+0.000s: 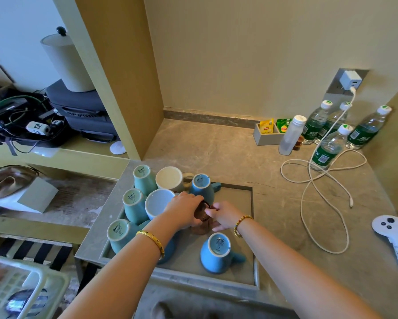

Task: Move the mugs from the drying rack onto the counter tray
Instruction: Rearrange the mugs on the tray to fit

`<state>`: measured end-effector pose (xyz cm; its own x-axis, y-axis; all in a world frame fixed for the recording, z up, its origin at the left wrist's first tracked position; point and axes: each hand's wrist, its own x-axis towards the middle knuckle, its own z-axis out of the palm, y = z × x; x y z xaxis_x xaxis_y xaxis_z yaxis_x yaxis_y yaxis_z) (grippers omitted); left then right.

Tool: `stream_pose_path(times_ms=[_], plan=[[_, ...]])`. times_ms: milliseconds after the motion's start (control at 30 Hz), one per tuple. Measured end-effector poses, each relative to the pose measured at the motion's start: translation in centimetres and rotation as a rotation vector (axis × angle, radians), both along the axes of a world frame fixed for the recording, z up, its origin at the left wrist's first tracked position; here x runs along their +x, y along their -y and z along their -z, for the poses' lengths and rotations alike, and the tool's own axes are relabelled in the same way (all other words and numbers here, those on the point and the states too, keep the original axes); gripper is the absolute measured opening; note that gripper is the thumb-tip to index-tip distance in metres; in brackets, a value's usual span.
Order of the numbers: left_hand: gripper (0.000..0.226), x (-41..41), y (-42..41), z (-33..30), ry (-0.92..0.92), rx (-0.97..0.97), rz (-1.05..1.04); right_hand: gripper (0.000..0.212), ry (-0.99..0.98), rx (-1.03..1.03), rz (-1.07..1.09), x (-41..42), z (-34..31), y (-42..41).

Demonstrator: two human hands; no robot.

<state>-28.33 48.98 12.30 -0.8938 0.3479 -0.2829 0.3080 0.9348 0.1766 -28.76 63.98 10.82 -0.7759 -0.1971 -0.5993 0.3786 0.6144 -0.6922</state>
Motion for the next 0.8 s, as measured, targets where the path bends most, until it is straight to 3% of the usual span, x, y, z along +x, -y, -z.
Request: stream_pose_path(times_ms=[100,233,333,433,533,700,800], plan=[[0.050,0.1,-0.1,-0.1,-0.013,-0.037,0.010,0.030,0.010,-0.031,0.016,0.2,0.0,0.1],[0.052,0.1,-0.1,-0.1,-0.031,-0.065,0.013,0.044,0.071,-0.010,-0.010,0.4,0.0,0.2],[0.060,0.5,-0.3,-0.4,-0.042,-0.087,0.014,0.029,0.070,-0.027,0.000,0.5,0.0,-0.1],[0.062,1.2,-1.0,-1.1,-0.112,0.076,0.005,0.019,0.018,-0.014,0.100,1.1,0.1,-0.9],[0.059,2.2,-2.4,-1.4,0.069,0.203,0.156,0.027,0.014,0.055,0.115,2.0,0.5,-1.9],[0.064,3.6,-3.2,-0.3,0.264,0.177,0.322,0.029,0.059,-0.049,0.271,4.0,0.3,-3.3],[0.074,4.3,-3.1,-0.2,0.290,0.106,0.382,0.031,-0.005,-0.064,0.365,5.7,0.4,-3.3]])
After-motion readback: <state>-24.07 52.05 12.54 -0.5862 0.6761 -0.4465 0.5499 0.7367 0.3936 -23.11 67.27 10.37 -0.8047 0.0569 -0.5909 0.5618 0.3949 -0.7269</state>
